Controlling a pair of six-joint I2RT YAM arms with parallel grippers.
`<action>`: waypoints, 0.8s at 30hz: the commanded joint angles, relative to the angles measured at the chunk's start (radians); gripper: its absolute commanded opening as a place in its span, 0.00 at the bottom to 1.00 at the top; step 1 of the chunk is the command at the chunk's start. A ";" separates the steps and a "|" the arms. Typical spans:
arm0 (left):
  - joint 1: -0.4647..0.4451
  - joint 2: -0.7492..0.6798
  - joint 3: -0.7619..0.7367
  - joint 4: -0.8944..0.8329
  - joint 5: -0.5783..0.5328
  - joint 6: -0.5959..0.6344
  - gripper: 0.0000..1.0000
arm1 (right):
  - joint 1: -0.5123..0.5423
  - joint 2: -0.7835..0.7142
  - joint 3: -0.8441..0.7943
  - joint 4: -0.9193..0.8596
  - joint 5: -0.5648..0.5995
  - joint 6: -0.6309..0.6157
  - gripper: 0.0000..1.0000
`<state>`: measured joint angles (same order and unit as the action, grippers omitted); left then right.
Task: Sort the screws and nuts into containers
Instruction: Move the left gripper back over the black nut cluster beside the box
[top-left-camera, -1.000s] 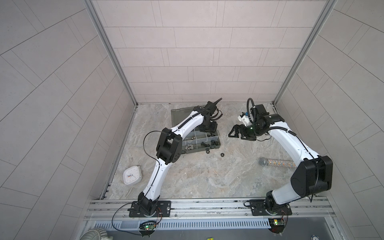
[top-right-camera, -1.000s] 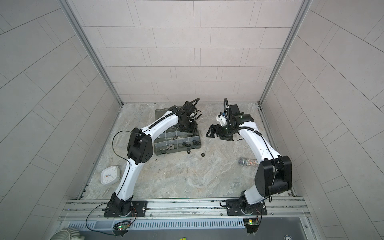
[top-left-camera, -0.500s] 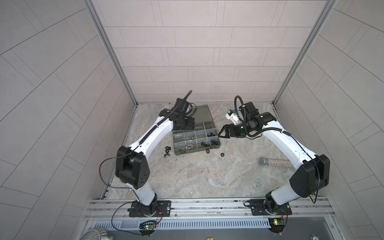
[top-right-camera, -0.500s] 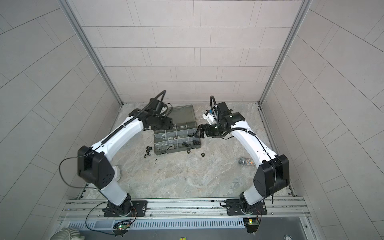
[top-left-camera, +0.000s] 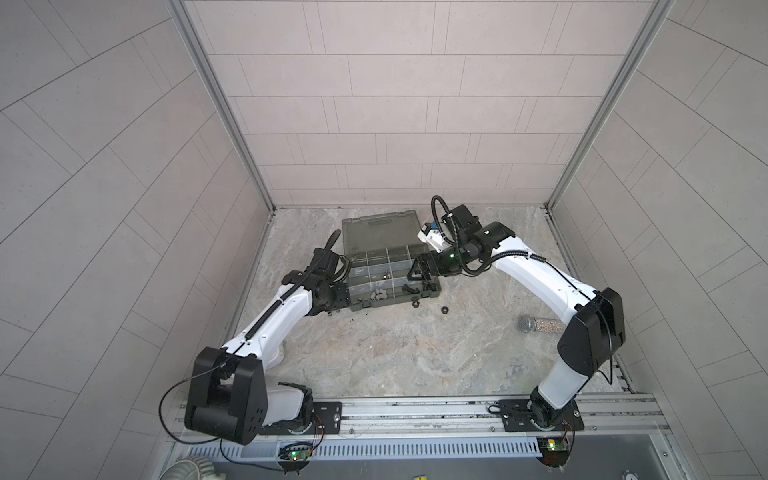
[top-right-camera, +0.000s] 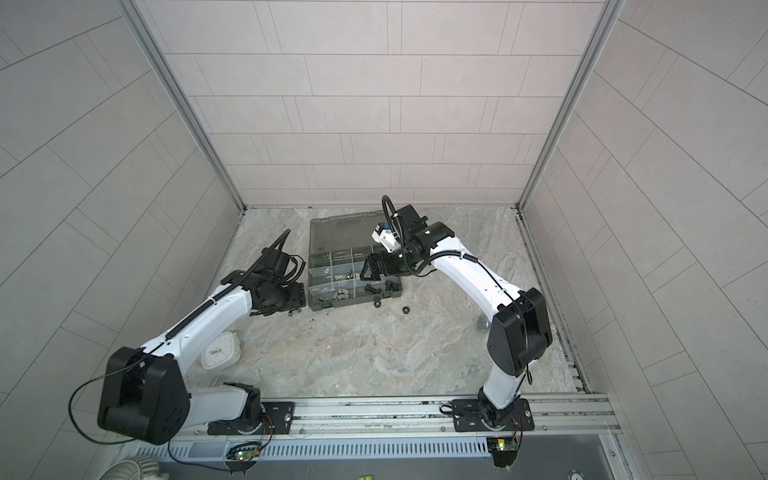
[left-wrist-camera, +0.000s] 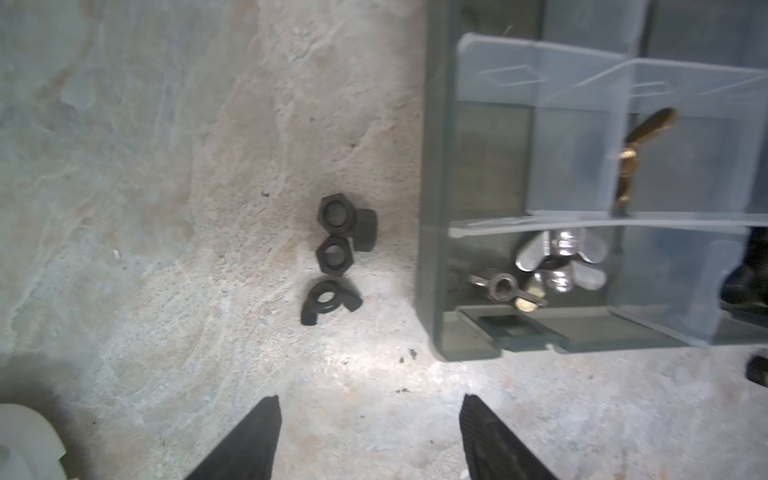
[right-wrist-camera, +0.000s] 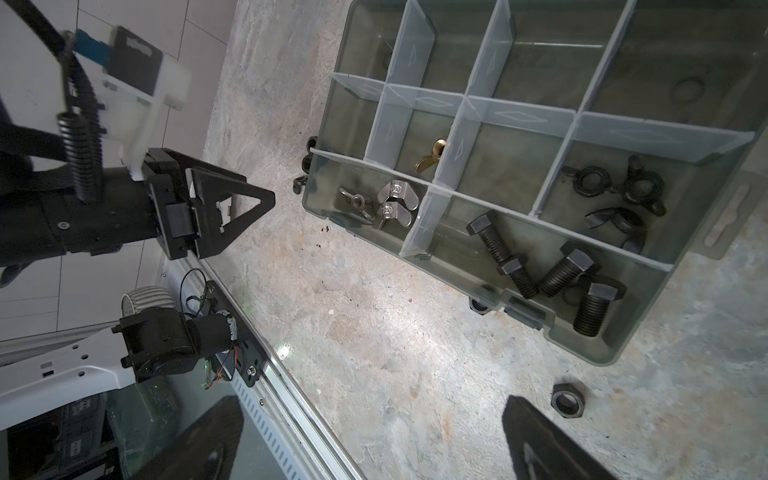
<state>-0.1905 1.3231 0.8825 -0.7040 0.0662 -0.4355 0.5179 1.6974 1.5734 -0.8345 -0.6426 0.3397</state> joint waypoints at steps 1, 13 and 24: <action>0.053 0.051 -0.006 0.019 0.014 0.032 0.74 | 0.009 -0.005 0.002 0.025 0.011 0.023 0.99; 0.095 0.271 0.123 -0.007 0.034 0.096 0.57 | 0.005 -0.047 -0.063 0.036 0.063 0.019 0.99; 0.095 0.300 0.117 -0.027 0.033 0.129 0.48 | -0.038 -0.033 -0.070 0.043 0.052 0.016 0.99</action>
<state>-0.1001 1.6165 0.9966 -0.7078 0.1078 -0.3275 0.4892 1.6886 1.5093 -0.7925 -0.5957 0.3664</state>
